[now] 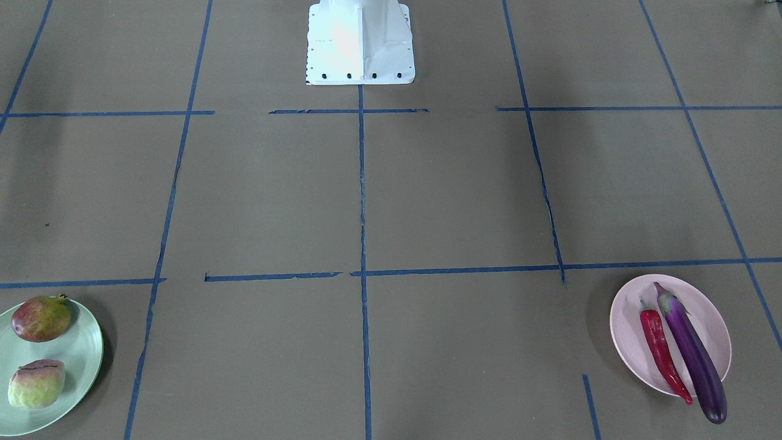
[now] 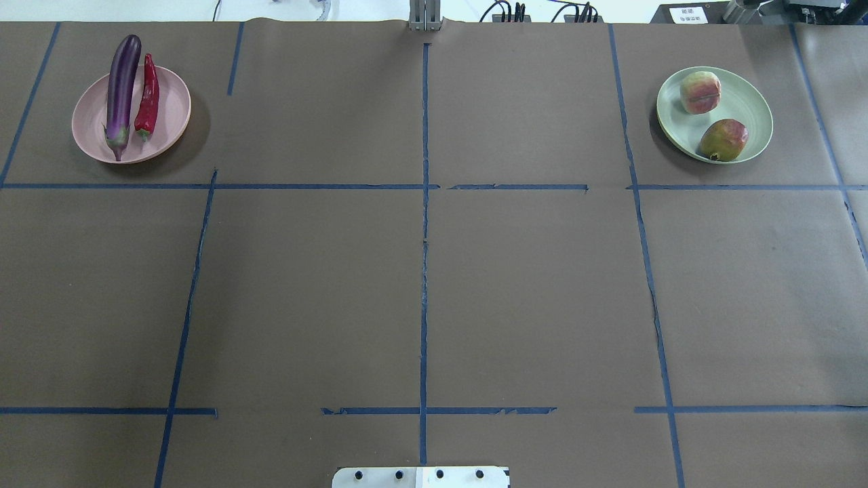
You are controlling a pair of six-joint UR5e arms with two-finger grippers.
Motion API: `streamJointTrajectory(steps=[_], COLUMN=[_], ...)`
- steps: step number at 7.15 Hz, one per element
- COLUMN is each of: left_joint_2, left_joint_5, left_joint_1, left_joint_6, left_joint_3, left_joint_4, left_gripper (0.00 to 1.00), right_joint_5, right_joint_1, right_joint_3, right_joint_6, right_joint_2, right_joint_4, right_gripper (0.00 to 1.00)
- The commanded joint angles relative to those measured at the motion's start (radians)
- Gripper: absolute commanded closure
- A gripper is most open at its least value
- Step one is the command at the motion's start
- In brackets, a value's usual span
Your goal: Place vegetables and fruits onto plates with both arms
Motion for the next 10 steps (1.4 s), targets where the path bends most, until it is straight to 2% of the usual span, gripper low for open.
streamJointTrajectory(steps=[1, 4, 10], left_joint_2=[-0.015, -0.017, -0.029], left_joint_5=[0.002, 0.002, 0.0], left_joint_1=[0.001, 0.002, 0.021], left_joint_6=[0.003, 0.004, 0.004], left_joint_3=[-0.003, 0.011, 0.0], left_joint_4=[-0.013, -0.013, -0.013], left_gripper=[0.0, 0.0, 0.0], right_joint_5=[0.003, -0.026, -0.028], right_joint_1=[-0.001, -0.001, -0.004], right_joint_3=[0.003, 0.006, -0.001], right_joint_6=[-0.009, -0.011, 0.002], right_joint_2=[-0.001, 0.006, 0.008], right_joint_4=[0.007, 0.049, 0.05], right_gripper=[0.0, 0.0, 0.0])
